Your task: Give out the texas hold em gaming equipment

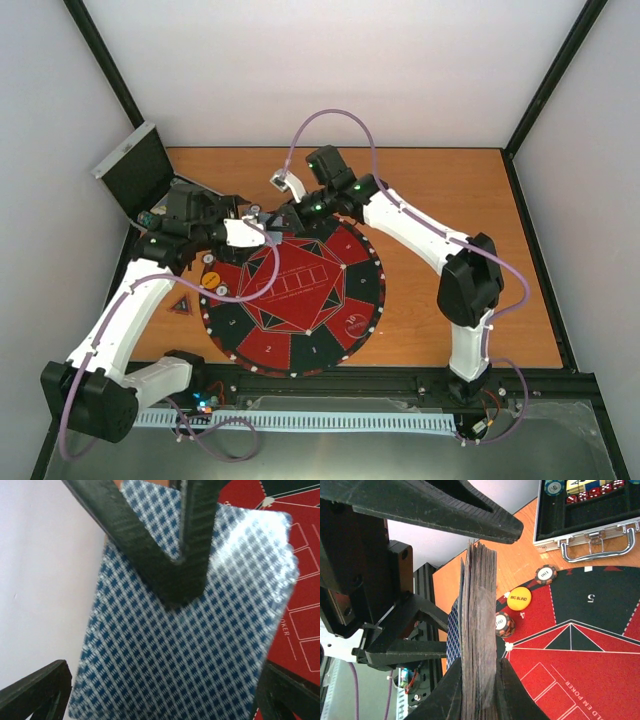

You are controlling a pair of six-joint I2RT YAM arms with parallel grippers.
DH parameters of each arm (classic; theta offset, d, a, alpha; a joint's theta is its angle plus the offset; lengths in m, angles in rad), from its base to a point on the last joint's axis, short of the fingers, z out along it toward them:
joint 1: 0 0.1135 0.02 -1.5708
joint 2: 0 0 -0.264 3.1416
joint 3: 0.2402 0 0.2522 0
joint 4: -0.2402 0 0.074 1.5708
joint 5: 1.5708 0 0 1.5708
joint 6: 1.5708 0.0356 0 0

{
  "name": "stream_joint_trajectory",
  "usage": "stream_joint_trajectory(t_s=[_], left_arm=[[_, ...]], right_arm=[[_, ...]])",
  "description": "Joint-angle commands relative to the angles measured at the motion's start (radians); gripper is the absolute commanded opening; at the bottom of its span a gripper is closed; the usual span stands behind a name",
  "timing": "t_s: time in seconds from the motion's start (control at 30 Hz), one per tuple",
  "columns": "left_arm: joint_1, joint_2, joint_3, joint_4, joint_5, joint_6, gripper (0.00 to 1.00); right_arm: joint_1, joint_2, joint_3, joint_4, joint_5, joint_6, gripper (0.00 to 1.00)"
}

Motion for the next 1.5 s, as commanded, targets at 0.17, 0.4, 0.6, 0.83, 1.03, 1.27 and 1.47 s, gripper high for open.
stream_joint_trajectory(t_s=[0.17,0.4,0.6,0.83,1.03,1.27,1.47], left_arm=[[-0.009,0.026,0.031,0.03,0.005,-0.081,0.88],[-0.009,0.038,0.017,0.043,-0.018,-0.069,0.91],[-0.009,0.042,0.018,0.033,-0.001,-0.047,0.86],[-0.01,0.037,0.017,0.015,0.013,-0.056,0.66],[-0.009,0.021,-0.006,0.045,0.005,-0.106,0.65],[-0.01,0.0,-0.03,0.068,-0.022,-0.165,0.65],[-0.01,-0.017,-0.048,0.074,-0.039,-0.186,0.64]], right_arm=[[0.021,0.057,0.097,-0.063,-0.048,-0.031,0.03],[0.025,0.075,0.12,-0.074,-0.071,-0.031,0.03],[0.029,0.083,0.128,-0.089,-0.07,-0.038,0.03],[0.03,0.094,0.139,-0.089,-0.067,-0.038,0.03],[0.029,0.091,0.137,-0.085,-0.054,-0.036,0.12],[0.029,0.082,0.13,-0.09,-0.008,-0.036,0.31],[0.027,0.067,0.103,-0.069,0.031,-0.016,0.53]])
